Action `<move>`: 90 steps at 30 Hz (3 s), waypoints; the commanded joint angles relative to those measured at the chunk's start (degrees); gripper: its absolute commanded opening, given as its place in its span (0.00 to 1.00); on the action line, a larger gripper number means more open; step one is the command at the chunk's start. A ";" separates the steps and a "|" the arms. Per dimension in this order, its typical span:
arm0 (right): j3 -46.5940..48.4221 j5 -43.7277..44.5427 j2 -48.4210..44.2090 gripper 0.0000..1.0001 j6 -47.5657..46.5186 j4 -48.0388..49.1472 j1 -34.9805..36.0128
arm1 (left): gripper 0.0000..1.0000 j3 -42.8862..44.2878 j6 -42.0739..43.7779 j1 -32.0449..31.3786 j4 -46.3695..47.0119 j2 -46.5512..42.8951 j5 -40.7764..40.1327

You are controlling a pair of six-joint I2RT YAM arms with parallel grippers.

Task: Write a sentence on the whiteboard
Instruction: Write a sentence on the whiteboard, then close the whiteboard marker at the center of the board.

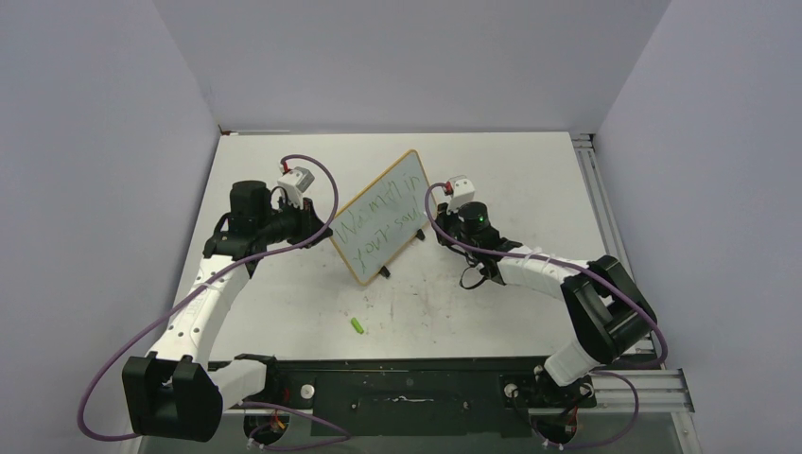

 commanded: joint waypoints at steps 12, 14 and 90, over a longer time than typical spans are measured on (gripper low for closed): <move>0.60 0.91 -7.67 0.05 -0.30 -2.04 -0.32 | 0.01 1.10 1.92 0.25 -2.69 -0.10 -2.22; -0.23 2.82 -11.06 0.05 -0.09 -3.65 -0.31 | 0.02 1.09 1.89 0.28 -2.77 -0.15 -2.26; -9.84 -0.68 -41.77 0.06 7.13 -17.93 9.64 | 0.47 -23.78 -71.08 -58.31 -2.40 -1.35 -65.80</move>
